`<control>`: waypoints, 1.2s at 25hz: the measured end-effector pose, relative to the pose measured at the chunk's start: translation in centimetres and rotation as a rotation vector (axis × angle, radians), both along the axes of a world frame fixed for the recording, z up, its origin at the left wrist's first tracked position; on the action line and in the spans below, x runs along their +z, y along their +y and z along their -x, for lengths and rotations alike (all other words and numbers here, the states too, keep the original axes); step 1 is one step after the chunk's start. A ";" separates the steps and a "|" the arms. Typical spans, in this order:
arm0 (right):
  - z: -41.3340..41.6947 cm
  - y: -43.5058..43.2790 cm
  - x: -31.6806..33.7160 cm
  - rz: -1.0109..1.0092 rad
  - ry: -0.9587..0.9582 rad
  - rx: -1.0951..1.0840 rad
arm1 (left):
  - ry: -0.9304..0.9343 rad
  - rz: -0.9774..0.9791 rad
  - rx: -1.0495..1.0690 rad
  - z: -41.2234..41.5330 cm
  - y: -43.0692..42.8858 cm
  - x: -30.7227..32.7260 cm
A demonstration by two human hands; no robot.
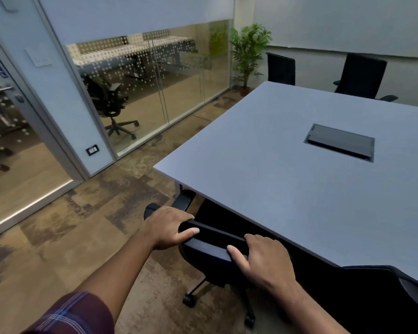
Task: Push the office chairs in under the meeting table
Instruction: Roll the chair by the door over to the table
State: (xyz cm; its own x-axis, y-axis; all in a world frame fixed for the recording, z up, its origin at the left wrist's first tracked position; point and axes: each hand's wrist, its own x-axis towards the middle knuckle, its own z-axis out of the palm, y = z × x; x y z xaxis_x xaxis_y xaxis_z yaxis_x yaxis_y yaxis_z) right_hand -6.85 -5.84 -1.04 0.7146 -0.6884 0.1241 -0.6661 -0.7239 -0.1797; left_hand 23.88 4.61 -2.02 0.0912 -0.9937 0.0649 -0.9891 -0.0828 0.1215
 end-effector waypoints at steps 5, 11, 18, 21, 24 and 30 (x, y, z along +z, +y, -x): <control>-1.9 -1.3 -0.1 -0.009 -0.017 -0.082 | -0.003 0.010 -0.063 -2.4 -3.2 0.2; -4.3 -3.0 0.1 0.002 -0.028 -0.129 | -0.024 0.011 -0.157 -5.2 -7.3 0.2; -6.0 -5.3 0.1 0.023 -0.020 -0.188 | -0.046 -0.001 -0.192 -6.9 -11.2 0.2; -6.6 -6.2 0.1 0.019 -0.013 -0.208 | -0.053 -0.009 -0.201 -7.4 -12.6 0.4; -7.3 -7.1 0.0 0.026 -0.008 -0.225 | -0.058 -0.007 -0.214 -8.1 -14.0 0.3; -8.1 -9.5 -0.7 -0.004 0.018 -0.287 | -0.047 0.009 -0.216 -8.7 -16.3 0.4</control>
State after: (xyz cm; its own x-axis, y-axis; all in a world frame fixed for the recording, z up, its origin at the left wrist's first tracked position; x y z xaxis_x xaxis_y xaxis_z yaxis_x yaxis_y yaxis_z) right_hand 1.25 -15.29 -1.70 0.4926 -0.8633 0.1101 -0.8468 -0.5046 -0.1681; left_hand 32.58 -11.68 -1.59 -0.1272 -0.9892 0.0728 -0.9884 0.1326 0.0745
